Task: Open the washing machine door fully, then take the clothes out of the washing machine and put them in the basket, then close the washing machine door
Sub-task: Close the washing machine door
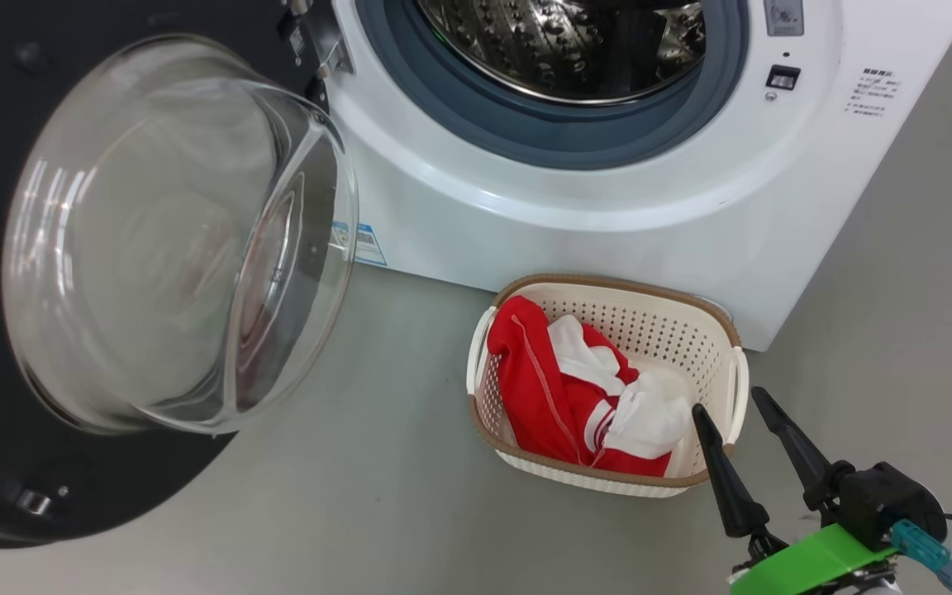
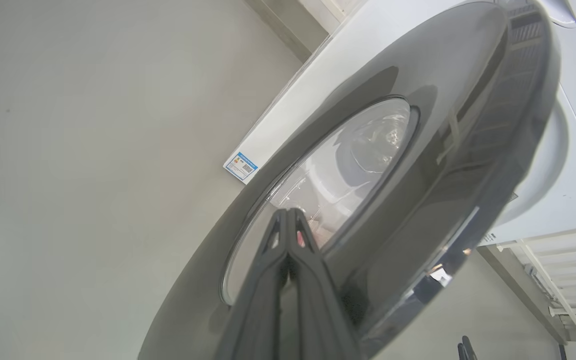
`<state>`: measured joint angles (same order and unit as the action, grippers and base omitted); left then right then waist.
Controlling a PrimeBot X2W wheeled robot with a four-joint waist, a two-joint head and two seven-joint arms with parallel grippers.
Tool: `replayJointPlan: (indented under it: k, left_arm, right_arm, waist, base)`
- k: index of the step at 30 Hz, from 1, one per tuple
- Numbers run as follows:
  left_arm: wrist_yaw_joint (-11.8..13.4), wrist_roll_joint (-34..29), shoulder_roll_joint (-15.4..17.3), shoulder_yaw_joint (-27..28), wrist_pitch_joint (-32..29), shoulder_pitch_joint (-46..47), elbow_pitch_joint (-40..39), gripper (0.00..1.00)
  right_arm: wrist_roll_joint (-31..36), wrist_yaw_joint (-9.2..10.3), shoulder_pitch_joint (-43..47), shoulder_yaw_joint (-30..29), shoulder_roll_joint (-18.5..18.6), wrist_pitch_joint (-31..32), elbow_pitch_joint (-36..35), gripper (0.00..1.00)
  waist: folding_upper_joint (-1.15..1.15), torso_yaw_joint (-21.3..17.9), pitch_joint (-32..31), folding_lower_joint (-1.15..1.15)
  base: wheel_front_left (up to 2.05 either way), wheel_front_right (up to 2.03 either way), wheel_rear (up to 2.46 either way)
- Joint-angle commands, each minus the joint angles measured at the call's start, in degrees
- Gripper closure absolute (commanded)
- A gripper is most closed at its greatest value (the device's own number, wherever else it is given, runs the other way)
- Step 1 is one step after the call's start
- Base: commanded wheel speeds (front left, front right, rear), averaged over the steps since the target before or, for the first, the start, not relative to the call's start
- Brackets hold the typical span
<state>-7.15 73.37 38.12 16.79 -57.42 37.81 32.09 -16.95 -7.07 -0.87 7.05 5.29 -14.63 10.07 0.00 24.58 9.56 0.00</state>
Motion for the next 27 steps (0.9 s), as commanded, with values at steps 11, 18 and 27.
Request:
replayJointPlan:
  k: [11,18,27]
  left_arm:
    - [-0.3,4.7,2.4,-0.7,-3.2,-6.0,-10.9,1.0]
    - [-0.3,7.1,1.8,-2.7,-3.9,-7.7,-16.5,1.0]
    - [-0.3,9.9,0.0,-6.7,-3.6,-7.7,-24.2,1.0]
  right_arm:
    - [2.1,-0.42,2.0,-0.1,-0.1,-0.4,-2.2,0.0]
    - [1.7,-0.42,2.5,-0.8,-0.2,-0.4,-2.3,0.0]
    - [1.6,-0.42,2.3,-1.7,-0.5,-0.4,-2.6,0.0]
  waist:
    - [0.0,-1.3,-1.7,0.0]
    - [0.0,-2.5,-1.8,0.0]
    - [0.0,-4.9,-1.3,0.0]
  base:
    - [0.0,0.0,0.0]
    - [0.0,0.0,0.0]
    - [0.0,0.0,0.0]
